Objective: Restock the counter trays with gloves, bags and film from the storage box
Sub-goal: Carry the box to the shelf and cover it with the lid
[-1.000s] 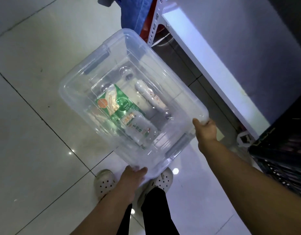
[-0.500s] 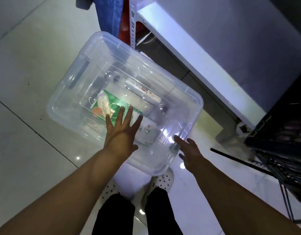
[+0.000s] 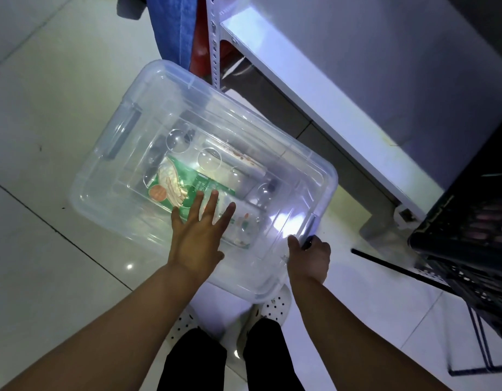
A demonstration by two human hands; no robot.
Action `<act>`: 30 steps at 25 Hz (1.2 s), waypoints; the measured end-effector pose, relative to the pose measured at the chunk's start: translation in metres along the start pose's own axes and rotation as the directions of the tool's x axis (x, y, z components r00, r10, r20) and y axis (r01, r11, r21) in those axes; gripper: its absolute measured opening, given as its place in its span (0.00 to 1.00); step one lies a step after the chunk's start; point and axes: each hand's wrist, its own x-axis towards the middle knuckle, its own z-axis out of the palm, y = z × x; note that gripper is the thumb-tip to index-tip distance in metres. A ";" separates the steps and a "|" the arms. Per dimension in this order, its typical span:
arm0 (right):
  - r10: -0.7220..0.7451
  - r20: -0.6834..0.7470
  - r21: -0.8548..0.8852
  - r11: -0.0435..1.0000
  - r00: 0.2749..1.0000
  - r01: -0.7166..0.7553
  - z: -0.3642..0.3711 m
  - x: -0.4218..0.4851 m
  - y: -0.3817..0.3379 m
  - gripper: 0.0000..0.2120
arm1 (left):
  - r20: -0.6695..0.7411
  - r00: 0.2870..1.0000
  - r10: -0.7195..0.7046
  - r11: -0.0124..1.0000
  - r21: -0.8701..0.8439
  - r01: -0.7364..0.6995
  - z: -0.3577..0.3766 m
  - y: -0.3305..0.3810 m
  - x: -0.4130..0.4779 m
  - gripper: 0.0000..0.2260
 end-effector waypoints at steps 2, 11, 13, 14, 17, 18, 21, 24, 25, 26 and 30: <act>-0.166 -0.088 -0.026 0.986 0.982 0.164 -0.002 -0.009 -0.012 0.19 | -0.094 0.995 0.021 0.996 -0.083 -0.029 -0.014 -0.018 0.003 0.40; -0.844 0.340 -0.332 0.306 0.416 0.892 0.079 -0.037 -0.141 0.28 | -0.148 0.836 -0.529 0.823 -0.332 0.461 -0.065 -0.194 0.080 0.42; -0.836 0.338 -0.379 0.300 0.432 0.876 0.088 -0.034 -0.145 0.29 | 0.057 0.844 -0.534 0.711 -0.510 0.484 -0.064 -0.214 0.089 0.49; -0.841 0.326 -0.393 0.296 0.433 0.871 0.090 -0.031 -0.143 0.29 | 0.175 0.844 -0.508 0.596 -0.635 0.491 -0.063 -0.219 0.092 0.51; -0.853 0.321 -0.412 0.265 0.411 0.872 0.092 -0.027 -0.138 0.30 | 0.161 0.854 -0.494 0.596 -0.653 0.468 -0.062 -0.223 0.095 0.44; -0.851 0.327 -0.419 0.261 0.412 0.870 0.093 -0.027 -0.138 0.30 | 0.034 0.855 -0.518 0.690 -0.574 0.441 -0.061 -0.222 0.094 0.41; -0.851 0.329 -0.434 0.249 0.410 0.866 0.095 -0.026 -0.139 0.29 | -0.212 0.817 -0.536 0.774 -0.510 0.375 -0.058 -0.211 0.086 0.38; -0.846 0.339 -0.452 0.237 0.411 0.860 0.094 -0.028 -0.139 0.29 | -0.281 0.777 -0.564 0.768 -0.523 0.369 -0.055 -0.198 0.082 0.36; -0.842 0.339 -0.453 0.245 0.420 0.857 0.094 -0.028 -0.138 0.28 | -0.308 0.768 -0.562 0.776 -0.518 0.361 -0.055 -0.192 0.081 0.34; -0.839 0.346 -0.442 0.249 0.419 0.862 0.091 -0.029 -0.139 0.28 | -0.325 0.758 -0.566 0.776 -0.520 0.357 -0.057 -0.187 0.081 0.32; -0.888 0.279 -0.352 0.260 0.366 0.899 0.062 -0.009 -0.149 0.25 | -0.291 0.654 -0.698 0.686 -0.531 0.497 -0.048 -0.161 0.057 0.31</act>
